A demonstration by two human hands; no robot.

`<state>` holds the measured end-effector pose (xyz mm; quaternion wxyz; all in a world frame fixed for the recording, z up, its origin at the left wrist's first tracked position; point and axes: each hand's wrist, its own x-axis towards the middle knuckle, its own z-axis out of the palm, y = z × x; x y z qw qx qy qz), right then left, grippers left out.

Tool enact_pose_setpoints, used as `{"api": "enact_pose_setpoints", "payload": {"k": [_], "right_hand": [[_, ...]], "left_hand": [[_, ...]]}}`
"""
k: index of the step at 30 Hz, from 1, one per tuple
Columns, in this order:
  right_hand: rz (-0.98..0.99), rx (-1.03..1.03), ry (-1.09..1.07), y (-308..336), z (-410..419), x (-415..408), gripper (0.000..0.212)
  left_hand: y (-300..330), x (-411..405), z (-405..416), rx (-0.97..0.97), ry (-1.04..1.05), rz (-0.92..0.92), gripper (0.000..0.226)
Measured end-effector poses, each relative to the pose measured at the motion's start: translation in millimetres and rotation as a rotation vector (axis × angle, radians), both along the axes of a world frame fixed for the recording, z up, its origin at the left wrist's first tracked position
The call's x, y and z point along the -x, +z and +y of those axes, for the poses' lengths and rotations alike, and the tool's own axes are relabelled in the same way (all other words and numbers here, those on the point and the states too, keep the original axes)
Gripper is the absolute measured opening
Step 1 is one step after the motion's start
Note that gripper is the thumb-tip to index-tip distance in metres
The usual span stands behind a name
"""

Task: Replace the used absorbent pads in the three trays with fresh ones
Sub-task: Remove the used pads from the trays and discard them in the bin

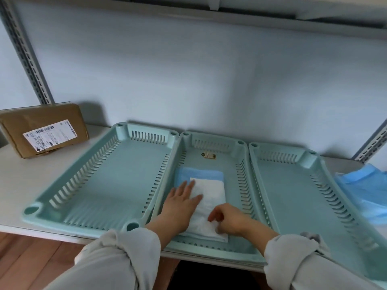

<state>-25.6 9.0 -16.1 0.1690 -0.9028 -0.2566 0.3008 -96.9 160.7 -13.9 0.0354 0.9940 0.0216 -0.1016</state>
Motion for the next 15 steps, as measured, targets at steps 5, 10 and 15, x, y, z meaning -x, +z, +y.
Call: {"api": "enact_pose_setpoints", "payload": {"k": [5,10,15], "right_hand": [[-0.007,0.017,0.022,4,1,-8,0.049],[0.057,0.117,0.143,6,-4,-11,0.074],[-0.05,0.195,0.273,14,-11,-6,0.073]], "left_hand": [[-11,-13,5,0.162,-0.172,0.278,0.061],[-15,-15,8,0.058,-0.197,0.302,0.096],[-14,-17,8,0.064,-0.184,0.33,0.103]]}}
